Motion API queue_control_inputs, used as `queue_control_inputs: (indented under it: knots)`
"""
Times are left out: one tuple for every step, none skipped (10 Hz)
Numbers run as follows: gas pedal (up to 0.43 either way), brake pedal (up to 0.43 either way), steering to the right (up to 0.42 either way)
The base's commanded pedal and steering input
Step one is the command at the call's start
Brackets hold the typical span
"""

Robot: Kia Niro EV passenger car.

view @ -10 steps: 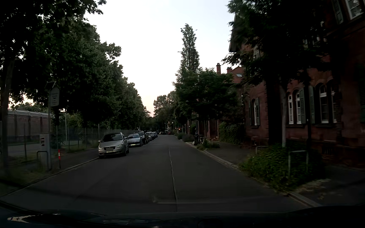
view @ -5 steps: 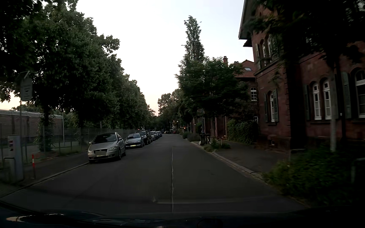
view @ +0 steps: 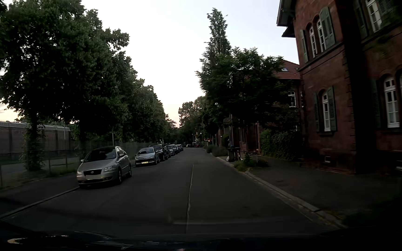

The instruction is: Follow the waypoints while adhering to traffic rules and regulations

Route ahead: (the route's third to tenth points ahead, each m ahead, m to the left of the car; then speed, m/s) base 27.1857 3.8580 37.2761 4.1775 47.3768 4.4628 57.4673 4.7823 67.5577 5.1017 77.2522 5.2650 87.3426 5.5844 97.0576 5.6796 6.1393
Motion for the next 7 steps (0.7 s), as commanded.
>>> queue_control_inputs:
  knots:
    - [0.157,0.0,-0.024]
    - [0.157,0.0,-0.022]
    - [0.157,0.0,-0.022]
    - [0.157,0.0,-0.021]
    - [0.157,0.0,-0.019]
    - [0.157,0.0,-0.016]
    - [0.157,0.0,-0.016]
